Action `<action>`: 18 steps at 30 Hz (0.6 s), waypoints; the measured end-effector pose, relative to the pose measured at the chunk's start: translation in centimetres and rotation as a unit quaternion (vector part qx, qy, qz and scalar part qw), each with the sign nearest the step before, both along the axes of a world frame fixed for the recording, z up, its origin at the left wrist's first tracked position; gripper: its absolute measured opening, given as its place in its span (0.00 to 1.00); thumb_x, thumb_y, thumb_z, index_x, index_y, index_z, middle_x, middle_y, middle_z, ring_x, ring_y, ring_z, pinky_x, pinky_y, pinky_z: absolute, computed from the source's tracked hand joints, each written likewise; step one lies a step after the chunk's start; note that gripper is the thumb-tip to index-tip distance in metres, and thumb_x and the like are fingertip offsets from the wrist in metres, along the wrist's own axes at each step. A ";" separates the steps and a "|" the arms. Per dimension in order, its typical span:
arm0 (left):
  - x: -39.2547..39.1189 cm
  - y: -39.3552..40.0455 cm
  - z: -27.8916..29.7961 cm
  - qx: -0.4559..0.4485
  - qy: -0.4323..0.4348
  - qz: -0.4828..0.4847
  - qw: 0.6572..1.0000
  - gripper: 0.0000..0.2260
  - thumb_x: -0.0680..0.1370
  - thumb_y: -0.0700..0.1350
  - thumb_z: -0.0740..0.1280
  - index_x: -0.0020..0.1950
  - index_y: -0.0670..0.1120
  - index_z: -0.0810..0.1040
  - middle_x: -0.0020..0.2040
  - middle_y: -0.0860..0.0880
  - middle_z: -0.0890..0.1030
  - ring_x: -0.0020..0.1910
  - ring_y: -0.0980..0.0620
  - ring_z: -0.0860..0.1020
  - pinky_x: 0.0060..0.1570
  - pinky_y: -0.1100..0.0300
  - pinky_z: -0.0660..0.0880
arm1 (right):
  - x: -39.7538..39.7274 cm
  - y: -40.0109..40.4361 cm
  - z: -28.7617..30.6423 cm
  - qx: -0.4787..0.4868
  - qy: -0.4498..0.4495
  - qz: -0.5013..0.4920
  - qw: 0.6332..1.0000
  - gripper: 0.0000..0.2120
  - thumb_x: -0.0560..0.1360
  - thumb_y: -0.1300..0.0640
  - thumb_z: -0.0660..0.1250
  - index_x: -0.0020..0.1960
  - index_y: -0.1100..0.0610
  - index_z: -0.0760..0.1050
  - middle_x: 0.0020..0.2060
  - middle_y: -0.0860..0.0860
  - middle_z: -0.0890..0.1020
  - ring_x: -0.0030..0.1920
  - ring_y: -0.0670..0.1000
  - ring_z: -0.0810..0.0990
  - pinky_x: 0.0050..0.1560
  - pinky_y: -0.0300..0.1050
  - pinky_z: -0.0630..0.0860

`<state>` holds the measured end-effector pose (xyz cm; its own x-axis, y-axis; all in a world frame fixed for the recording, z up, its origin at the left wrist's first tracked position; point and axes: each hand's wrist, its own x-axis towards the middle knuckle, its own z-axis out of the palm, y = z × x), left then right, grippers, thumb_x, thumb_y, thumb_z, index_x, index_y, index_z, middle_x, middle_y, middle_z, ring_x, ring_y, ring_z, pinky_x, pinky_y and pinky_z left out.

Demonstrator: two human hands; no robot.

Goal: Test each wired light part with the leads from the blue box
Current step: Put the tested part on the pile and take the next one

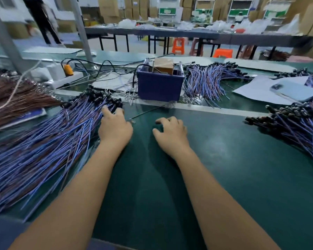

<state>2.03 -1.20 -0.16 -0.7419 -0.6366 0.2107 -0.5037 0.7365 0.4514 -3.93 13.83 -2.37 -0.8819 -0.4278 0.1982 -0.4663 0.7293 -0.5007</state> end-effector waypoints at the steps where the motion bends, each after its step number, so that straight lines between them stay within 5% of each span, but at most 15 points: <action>1: -0.3 -0.4 0.0 0.000 -0.006 0.011 1.000 0.20 0.79 0.42 0.60 0.71 0.45 0.67 0.77 0.38 0.50 0.62 0.35 0.71 0.52 0.48 0.69 | -0.2 0.2 0.0 -0.021 -0.008 0.000 1.000 0.17 0.78 0.48 0.60 0.65 0.49 0.72 0.62 0.51 0.72 0.65 0.55 0.65 0.65 0.49 0.60; 6: -1.3 -1.3 -0.5 -0.009 -0.007 0.057 0.998 0.20 0.80 0.40 0.59 0.72 0.43 0.64 0.78 0.39 0.50 0.62 0.35 0.72 0.46 0.49 0.66 | -0.1 0.7 0.1 -0.080 -0.016 0.006 0.997 0.12 0.78 0.51 0.61 0.60 0.50 0.77 0.57 0.49 0.76 0.61 0.53 0.68 0.63 0.47 0.63; 13: -1.1 -1.8 -0.9 -0.008 0.032 0.064 0.997 0.16 0.79 0.37 0.60 0.67 0.42 0.66 0.67 0.41 0.63 0.45 0.40 0.73 0.40 0.49 0.67 | 0.0 0.8 0.1 -0.085 -0.021 0.009 0.996 0.10 0.78 0.51 0.61 0.56 0.48 0.79 0.52 0.47 0.75 0.59 0.51 0.68 0.61 0.45 0.62; 18: -1.6 -1.7 -1.1 -0.021 -0.015 0.090 0.996 0.20 0.79 0.38 0.60 0.70 0.39 0.62 0.67 0.37 0.67 0.57 0.37 0.75 0.42 0.49 0.66 | 0.2 0.8 0.3 -0.088 -0.024 0.011 0.996 0.10 0.78 0.52 0.61 0.55 0.49 0.79 0.48 0.44 0.72 0.58 0.51 0.68 0.61 0.46 0.63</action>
